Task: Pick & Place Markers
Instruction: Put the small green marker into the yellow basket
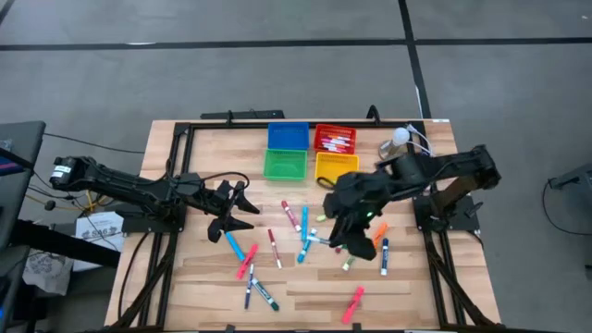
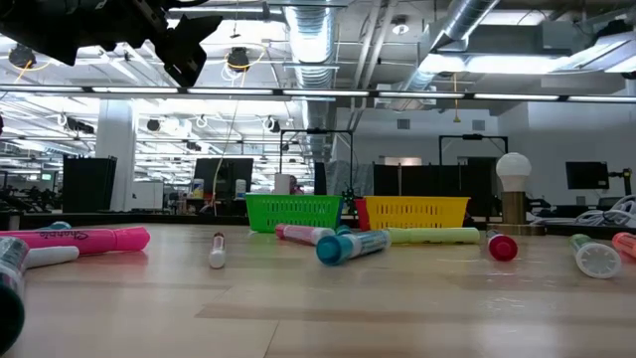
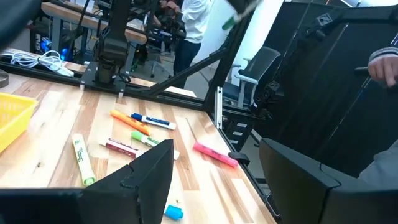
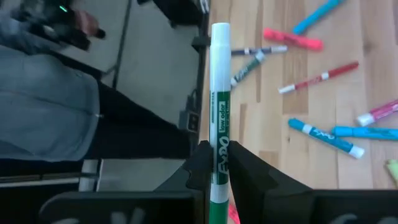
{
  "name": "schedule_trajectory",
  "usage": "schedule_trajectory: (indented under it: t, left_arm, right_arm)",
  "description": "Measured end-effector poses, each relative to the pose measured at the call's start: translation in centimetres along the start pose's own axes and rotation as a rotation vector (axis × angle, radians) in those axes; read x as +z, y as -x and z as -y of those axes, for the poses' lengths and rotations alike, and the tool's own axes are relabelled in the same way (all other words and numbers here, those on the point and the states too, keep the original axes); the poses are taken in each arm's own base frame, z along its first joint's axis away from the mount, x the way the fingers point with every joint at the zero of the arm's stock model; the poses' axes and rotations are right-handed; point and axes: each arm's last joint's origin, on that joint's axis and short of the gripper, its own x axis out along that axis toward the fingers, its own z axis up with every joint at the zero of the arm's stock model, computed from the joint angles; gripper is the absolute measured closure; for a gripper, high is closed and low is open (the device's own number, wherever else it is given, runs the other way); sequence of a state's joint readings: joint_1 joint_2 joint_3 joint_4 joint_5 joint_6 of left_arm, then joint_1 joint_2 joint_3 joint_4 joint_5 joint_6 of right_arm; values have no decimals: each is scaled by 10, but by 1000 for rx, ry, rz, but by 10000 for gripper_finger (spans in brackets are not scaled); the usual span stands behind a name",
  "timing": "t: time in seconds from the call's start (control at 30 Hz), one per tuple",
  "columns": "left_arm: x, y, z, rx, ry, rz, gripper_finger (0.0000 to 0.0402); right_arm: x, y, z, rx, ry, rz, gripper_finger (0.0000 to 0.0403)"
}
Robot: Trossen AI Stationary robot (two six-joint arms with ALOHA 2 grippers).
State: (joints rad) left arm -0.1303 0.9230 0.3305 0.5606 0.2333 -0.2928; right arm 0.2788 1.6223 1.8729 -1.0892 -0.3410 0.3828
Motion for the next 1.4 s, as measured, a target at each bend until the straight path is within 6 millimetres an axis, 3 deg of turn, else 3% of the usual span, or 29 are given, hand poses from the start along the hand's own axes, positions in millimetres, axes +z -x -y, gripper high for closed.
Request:
schedule_trajectory:
  t: [0.13, 0.3, 0.37, 0.6, 0.73, 1.17, 1.4]
  left_arm:
    - [0, 0, 0, 0, 0, 1, 165]
    - [0, 0, 0, 0, 0, 1, 165]
    - [0, 0, 0, 0, 0, 1, 165]
    - [0, 0, 0, -1, 0, 2, 165]
    - [0, 0, 0, 0, 0, 2, 165]
    - [0, 0, 0, 0, 0, 2, 165]
    - [0, 0, 0, 0, 0, 3, 165]
  right_arm:
    - [-2, 9, 0, -22, -1, 19, 368]
    - [-6, -4, 7, -75, -26, -69, 375]
    - [-10, -12, 14, -180, -41, -128, 374]
    - [-16, -26, 63, -641, -91, -323, 368]
    - [-10, -27, 92, -800, -68, -373, 373]
    - [7, 20, 193, -815, -99, -361, 370]
    - [6, 32, 237, -787, -112, -381, 364]
